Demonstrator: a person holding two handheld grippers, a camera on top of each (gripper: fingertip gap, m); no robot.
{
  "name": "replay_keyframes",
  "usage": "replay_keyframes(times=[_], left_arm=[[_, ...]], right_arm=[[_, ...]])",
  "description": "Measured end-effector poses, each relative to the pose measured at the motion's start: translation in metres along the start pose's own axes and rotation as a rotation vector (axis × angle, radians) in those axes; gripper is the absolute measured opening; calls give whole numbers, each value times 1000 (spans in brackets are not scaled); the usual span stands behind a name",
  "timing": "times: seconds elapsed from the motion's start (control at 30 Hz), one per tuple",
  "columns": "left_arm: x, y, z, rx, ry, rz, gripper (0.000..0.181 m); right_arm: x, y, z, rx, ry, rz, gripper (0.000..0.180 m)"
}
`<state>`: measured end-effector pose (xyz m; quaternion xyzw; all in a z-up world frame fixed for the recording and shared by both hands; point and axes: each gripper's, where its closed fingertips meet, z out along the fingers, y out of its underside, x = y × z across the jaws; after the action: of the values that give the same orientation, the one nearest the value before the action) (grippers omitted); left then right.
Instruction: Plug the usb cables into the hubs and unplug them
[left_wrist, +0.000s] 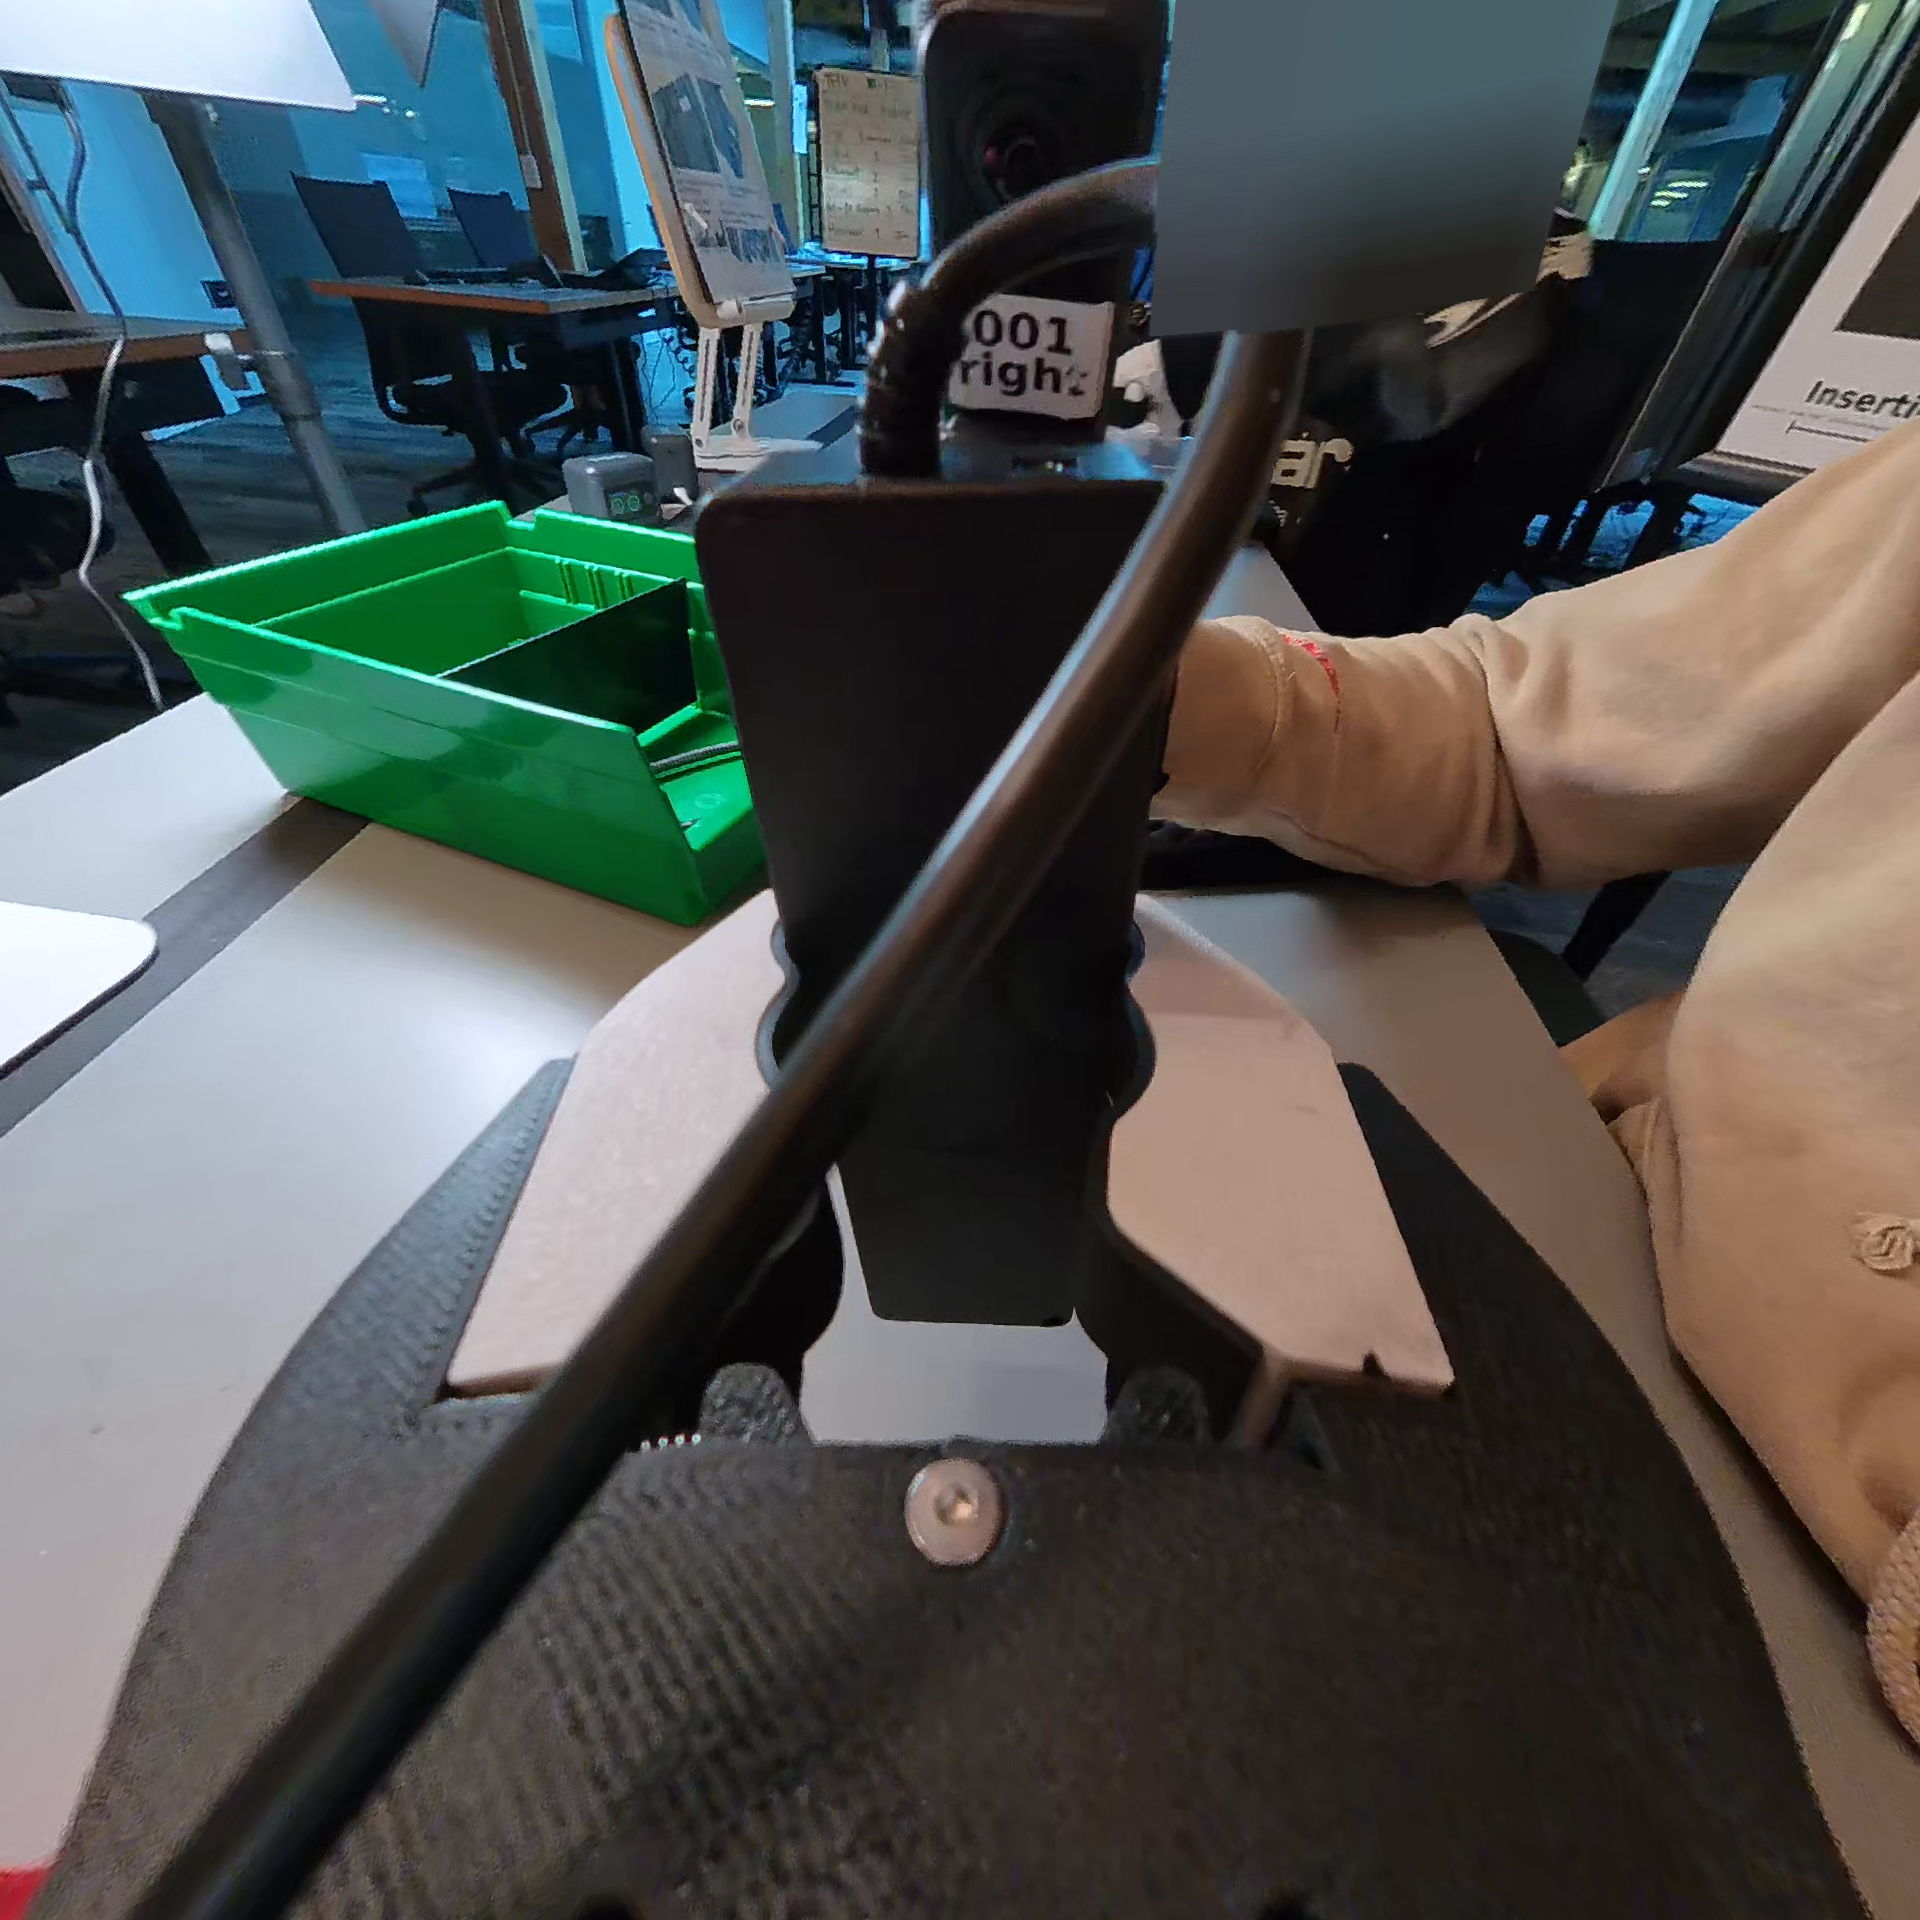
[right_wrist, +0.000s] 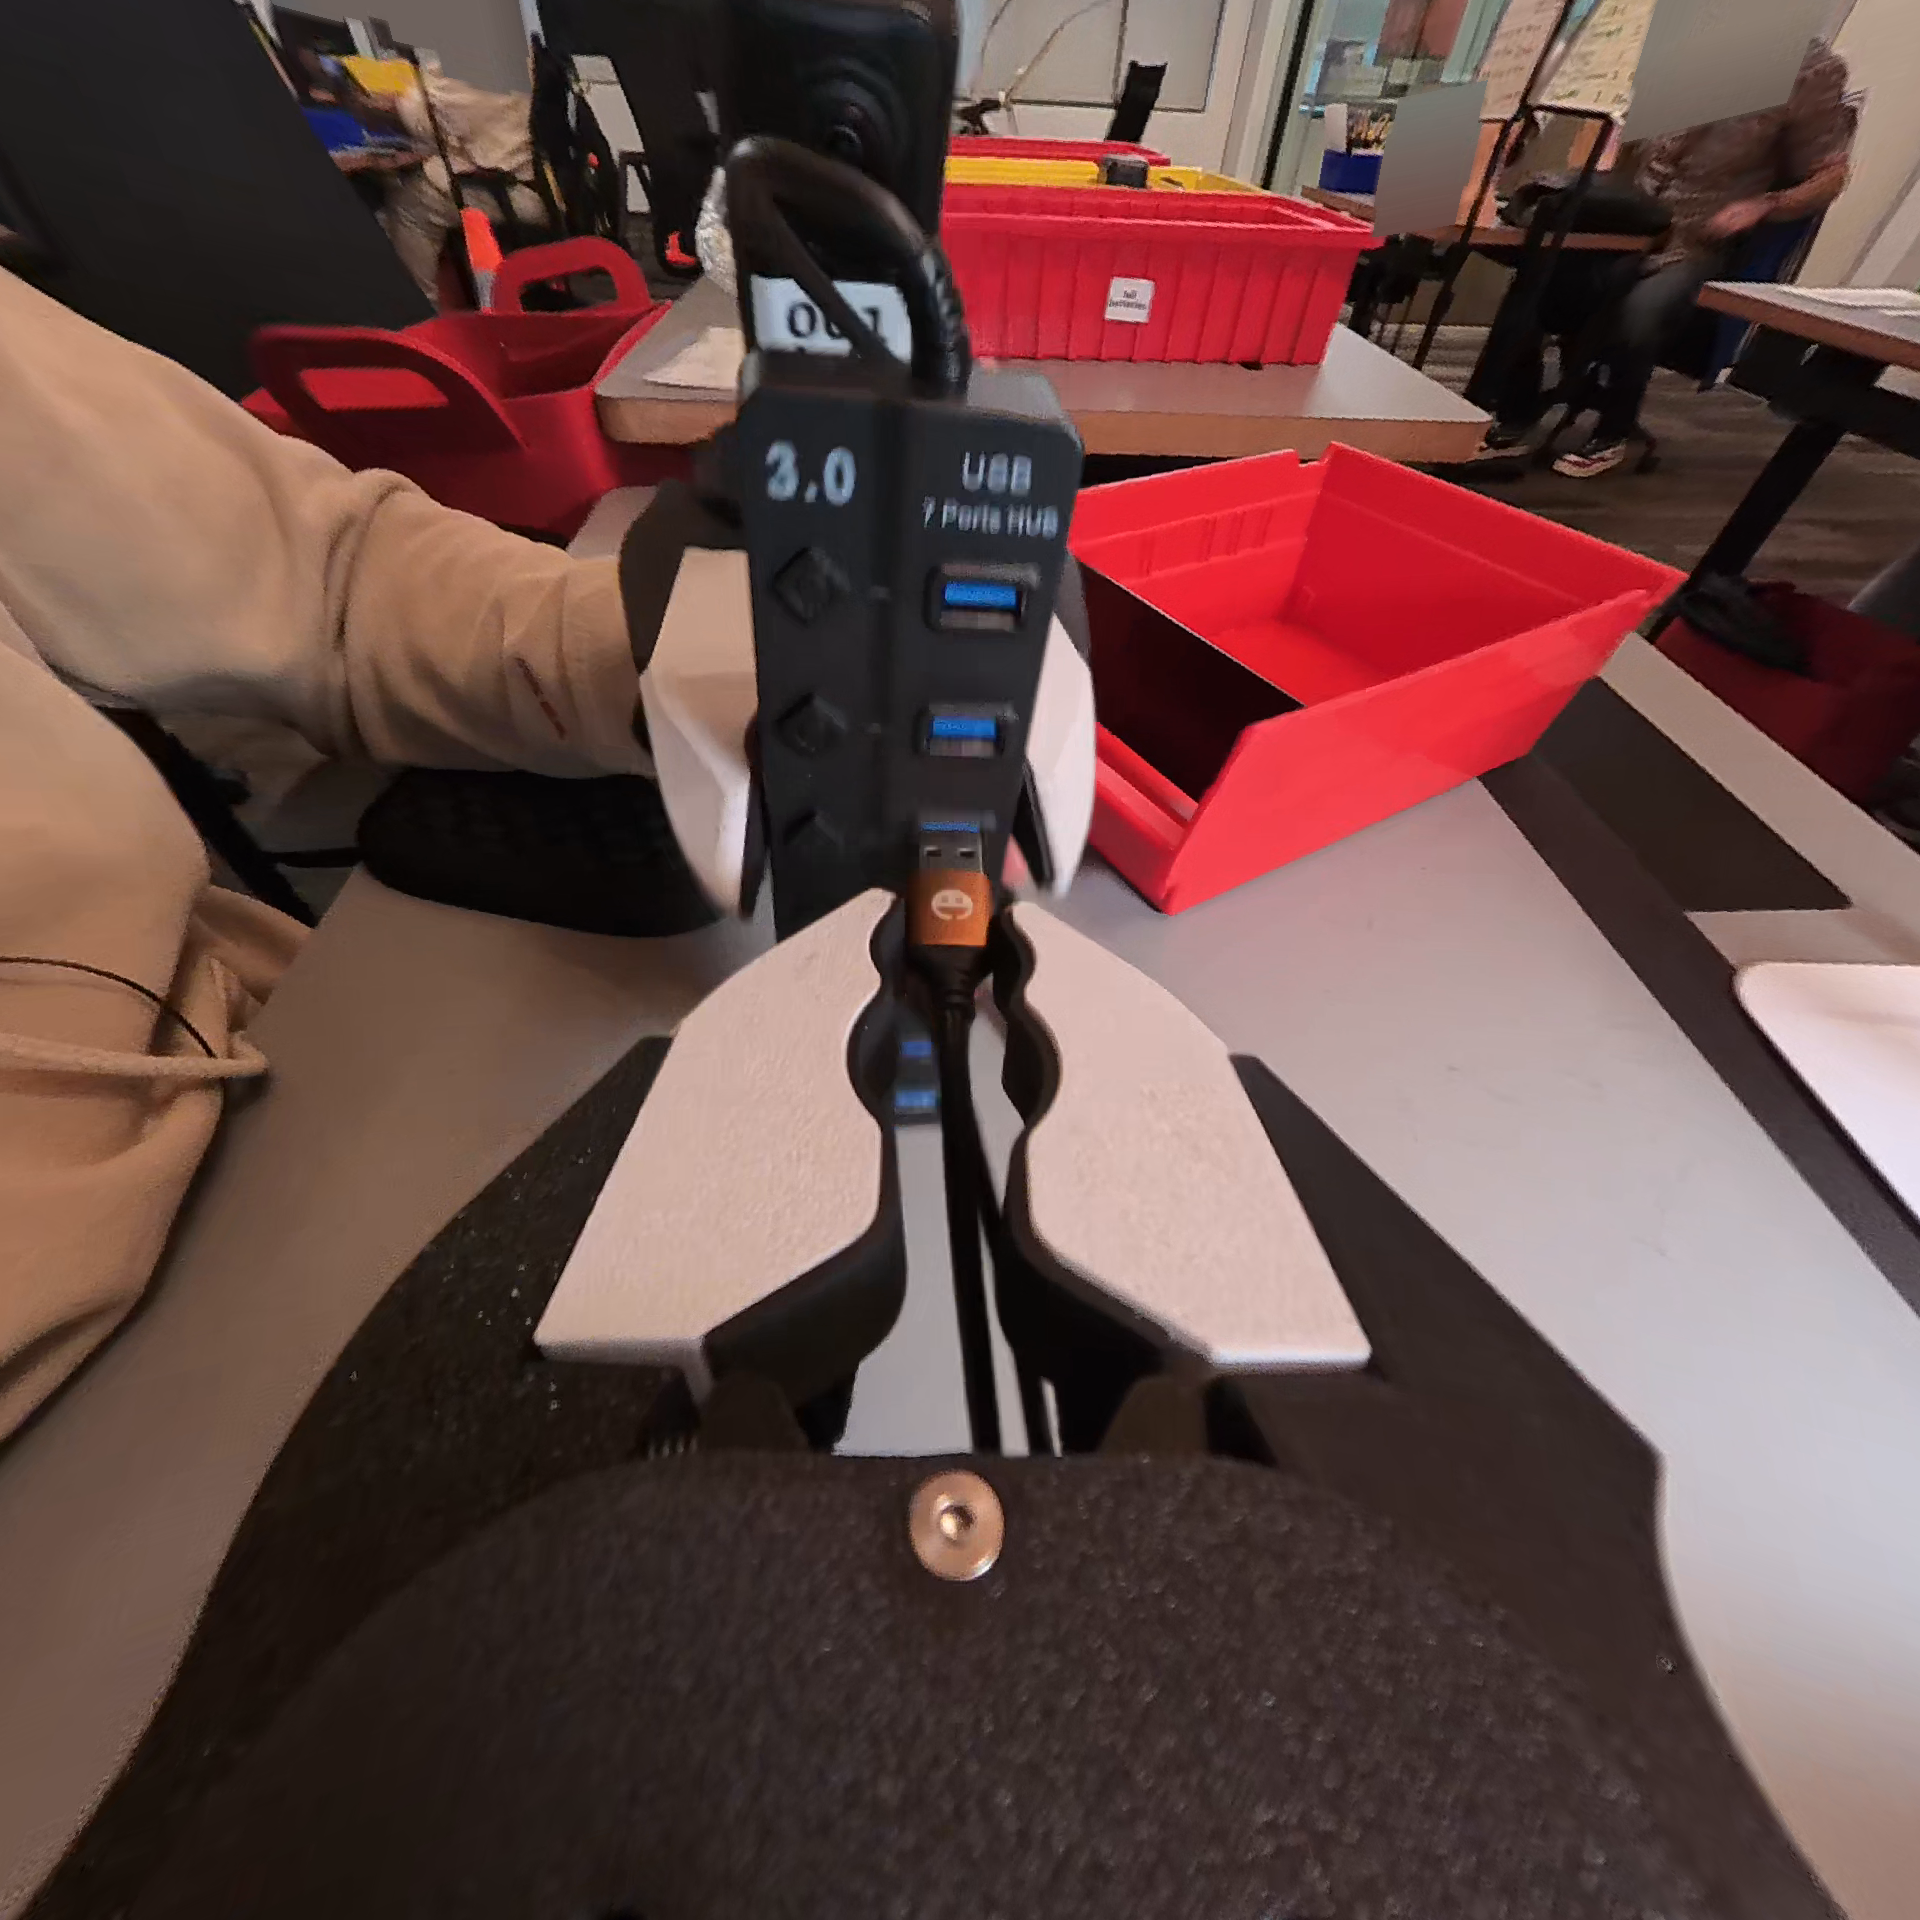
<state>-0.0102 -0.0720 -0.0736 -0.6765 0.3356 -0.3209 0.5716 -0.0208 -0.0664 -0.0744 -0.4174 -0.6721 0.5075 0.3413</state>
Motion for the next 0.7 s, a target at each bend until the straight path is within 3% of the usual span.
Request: replay_keyframes(times=[0.1, 0.2, 0.33, 0.53, 0.6, 0.7], left_arm=[[-19, -18, -35, 105, -46, -70, 55], [-13, -5, -47, 60, -45, -67, 56], [-2, 21, -40, 35, 6, -128, 55], [2, 29, -33, 41, 33, -134, 55], [4, 33, -31, 28, 37, -138, 55], [6, 33, -31, 26, 32, -119, 55]], right_arm=[[18, 6, -37, 34, 45, 58, 15], [41, 7, -79, 21, 175, 62, 16], [68, -30, -131, -6, 305, 9, 16], [120, -94, -187, -27, 504, -112, 16], [139, -93, -199, -53, 571, -134, 15], [167, -46, -207, -151, 646, -95, 16]])
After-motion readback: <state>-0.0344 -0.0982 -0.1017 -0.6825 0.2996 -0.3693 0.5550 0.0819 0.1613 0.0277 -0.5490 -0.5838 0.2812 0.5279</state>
